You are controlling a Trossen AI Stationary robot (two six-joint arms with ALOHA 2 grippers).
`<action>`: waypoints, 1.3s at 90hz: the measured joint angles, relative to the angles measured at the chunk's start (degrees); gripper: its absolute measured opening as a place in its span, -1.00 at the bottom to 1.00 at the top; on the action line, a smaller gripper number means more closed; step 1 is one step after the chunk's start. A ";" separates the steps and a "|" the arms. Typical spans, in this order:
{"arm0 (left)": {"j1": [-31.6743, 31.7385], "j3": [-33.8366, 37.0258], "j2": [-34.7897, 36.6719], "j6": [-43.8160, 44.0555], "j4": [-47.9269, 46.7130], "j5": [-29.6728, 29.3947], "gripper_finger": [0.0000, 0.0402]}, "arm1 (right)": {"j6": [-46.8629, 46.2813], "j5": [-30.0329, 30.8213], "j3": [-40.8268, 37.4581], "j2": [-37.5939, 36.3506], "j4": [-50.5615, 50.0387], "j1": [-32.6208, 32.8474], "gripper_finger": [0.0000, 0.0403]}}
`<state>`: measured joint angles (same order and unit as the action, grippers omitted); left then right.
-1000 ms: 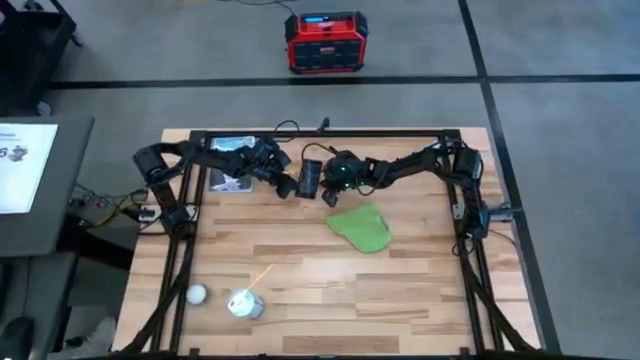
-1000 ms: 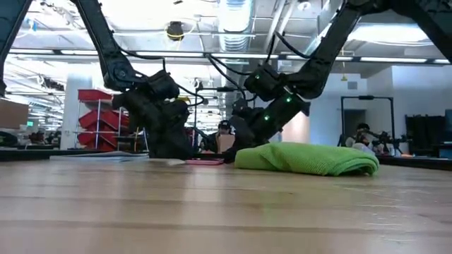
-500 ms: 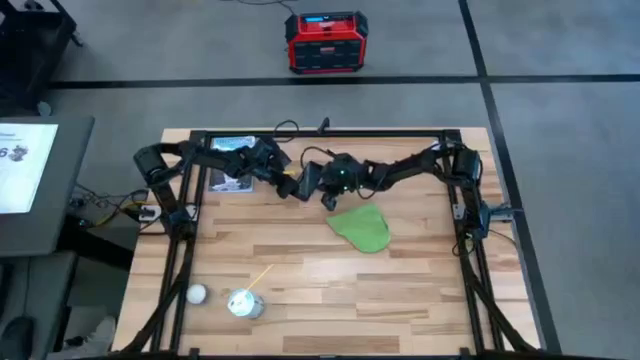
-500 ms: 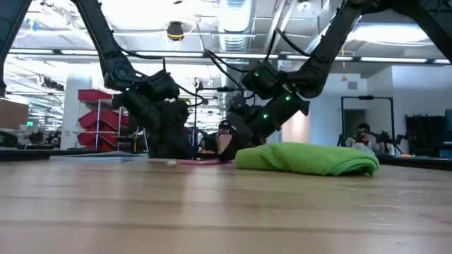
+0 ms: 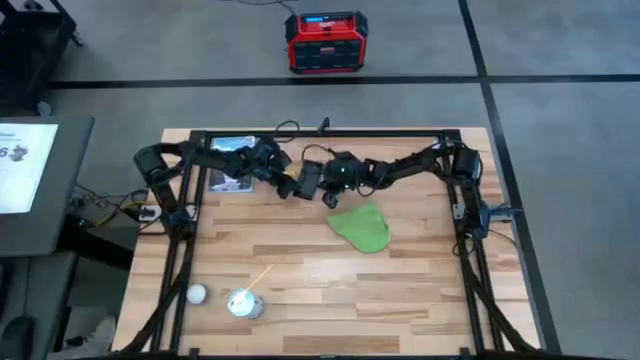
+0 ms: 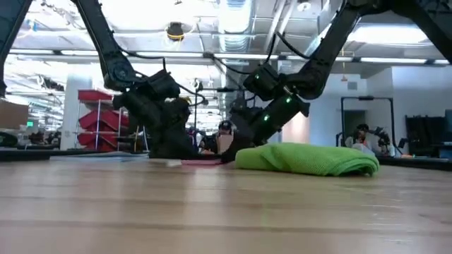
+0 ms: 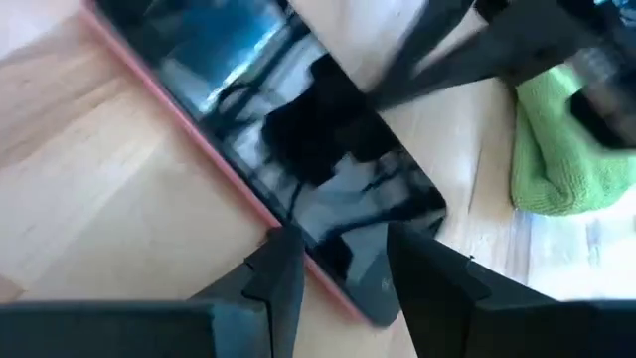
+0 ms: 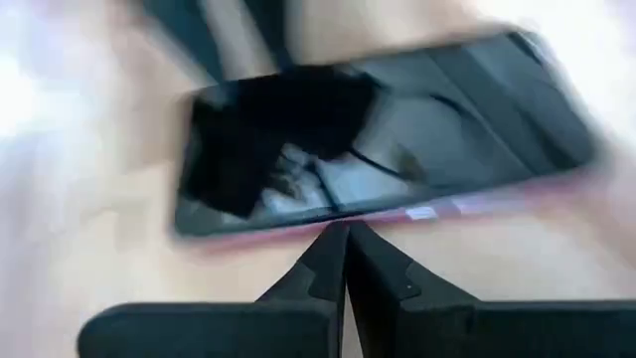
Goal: Apply microfiber cloth
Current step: Spray the front of the black cellphone with the white spray bottle
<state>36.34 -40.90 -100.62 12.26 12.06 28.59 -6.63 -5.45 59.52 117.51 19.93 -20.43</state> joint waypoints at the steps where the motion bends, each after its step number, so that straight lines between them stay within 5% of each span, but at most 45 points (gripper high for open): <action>1: 0.00 -0.01 0.00 -0.03 0.00 -0.20 -0.38 | -0.11 1.26 0.01 0.00 0.05 0.08 -1.00; 6: -0.05 -0.03 0.00 0.09 -0.51 -1.32 -0.38 | -1.07 5.05 0.03 0.00 0.18 0.33 -1.00; 15: 0.15 -0.08 0.00 0.23 -2.00 -2.65 -0.38 | 0.62 -3.23 0.05 0.00 1.92 0.00 -1.00; 25: 0.40 -0.20 -0.52 0.32 -1.95 -3.45 -0.38 | 0.02 2.07 0.14 -0.02 2.57 0.59 -1.00; 35: 0.28 -0.18 -0.58 0.43 -1.65 -3.22 -0.38 | 1.34 -2.73 0.13 -0.02 3.92 0.44 -1.00; 44: 0.26 -0.09 -0.74 0.93 -0.36 -1.87 -0.38 | -0.41 3.90 0.14 -0.04 3.20 0.81 -1.00; 54: 0.26 -0.09 -0.74 0.93 -0.58 -2.25 -0.38 | 0.04 2.36 0.10 -0.02 2.65 0.95 -1.00; 91: 0.33 -0.09 -0.74 0.26 -0.80 -2.44 -0.38 | -2.45 11.59 0.30 -1.33 -8.05 2.44 -1.00; 117: 0.32 0.02 -0.79 1.89 0.76 2.10 -0.36 | -2.19 9.77 0.21 -1.29 -7.94 2.93 -1.00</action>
<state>36.65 -40.88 -101.41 14.15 12.82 30.69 -8.82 4.32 59.72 116.22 11.99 -17.50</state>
